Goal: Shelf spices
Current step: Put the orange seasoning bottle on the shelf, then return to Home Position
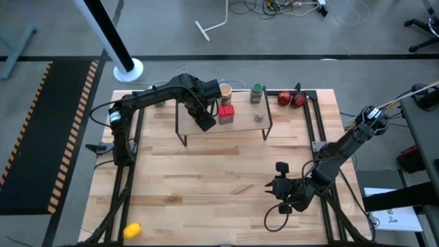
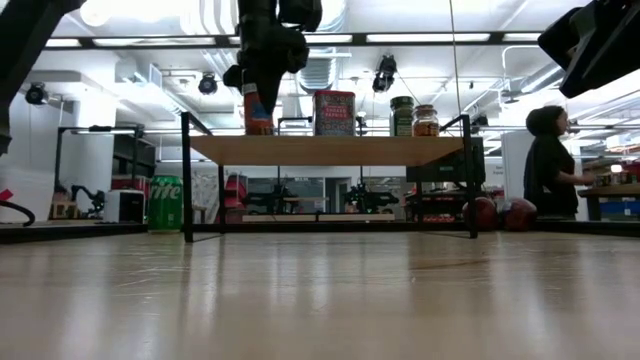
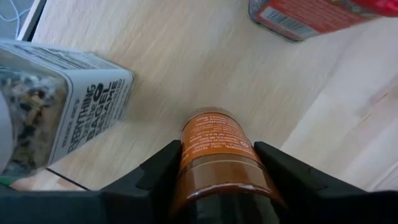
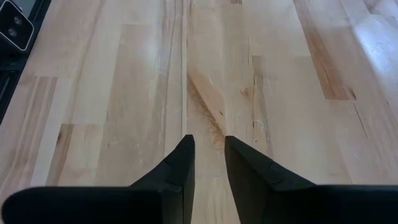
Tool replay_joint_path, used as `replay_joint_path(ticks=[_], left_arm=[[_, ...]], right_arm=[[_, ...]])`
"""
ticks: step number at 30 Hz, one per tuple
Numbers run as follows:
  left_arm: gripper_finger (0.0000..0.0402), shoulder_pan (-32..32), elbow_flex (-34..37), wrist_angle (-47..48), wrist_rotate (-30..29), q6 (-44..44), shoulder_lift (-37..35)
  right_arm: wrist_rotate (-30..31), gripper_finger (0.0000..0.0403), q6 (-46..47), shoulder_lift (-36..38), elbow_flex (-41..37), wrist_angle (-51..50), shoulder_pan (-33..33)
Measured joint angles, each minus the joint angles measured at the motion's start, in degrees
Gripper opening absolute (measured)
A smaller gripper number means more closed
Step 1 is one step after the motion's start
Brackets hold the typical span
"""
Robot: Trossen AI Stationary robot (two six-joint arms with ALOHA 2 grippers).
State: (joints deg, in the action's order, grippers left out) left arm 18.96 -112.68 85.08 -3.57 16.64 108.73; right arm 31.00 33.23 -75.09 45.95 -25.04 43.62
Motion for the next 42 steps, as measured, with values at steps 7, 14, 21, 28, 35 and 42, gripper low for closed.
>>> replay_joint_path(ticks=[7,14,21,28,35,42], left_arm=[[0.0195,0.0,0.0,1.5,0.0,-2.3,0.1],[0.0243,0.0,0.0,1.4,-0.3,-3.8,0.1],[0.0275,0.0,0.0,1.4,-0.5,-4.0,0.1],[0.0278,0.0,-4.3,3.6,-1.3,-4.5,0.0],[0.0274,-0.2,-14.7,5.0,-2.6,-4.5,0.0],[0.0266,-2.2,-22.2,4.3,-1.8,-4.4,-0.6]], right_arm=[[0.0,0.0052,-0.2,0.0,0.0,0.0,0.0],[0.0,0.0053,-0.2,0.0,0.0,0.0,0.0],[0.0,0.0071,-0.2,0.0,0.0,0.0,0.0],[0.0,0.0073,-0.3,0.0,0.0,0.0,0.0],[0.0,0.0055,-0.3,0.0,0.0,0.0,0.0],[0.0,0.0049,-1.0,0.0,0.0,-0.1,0.0]])
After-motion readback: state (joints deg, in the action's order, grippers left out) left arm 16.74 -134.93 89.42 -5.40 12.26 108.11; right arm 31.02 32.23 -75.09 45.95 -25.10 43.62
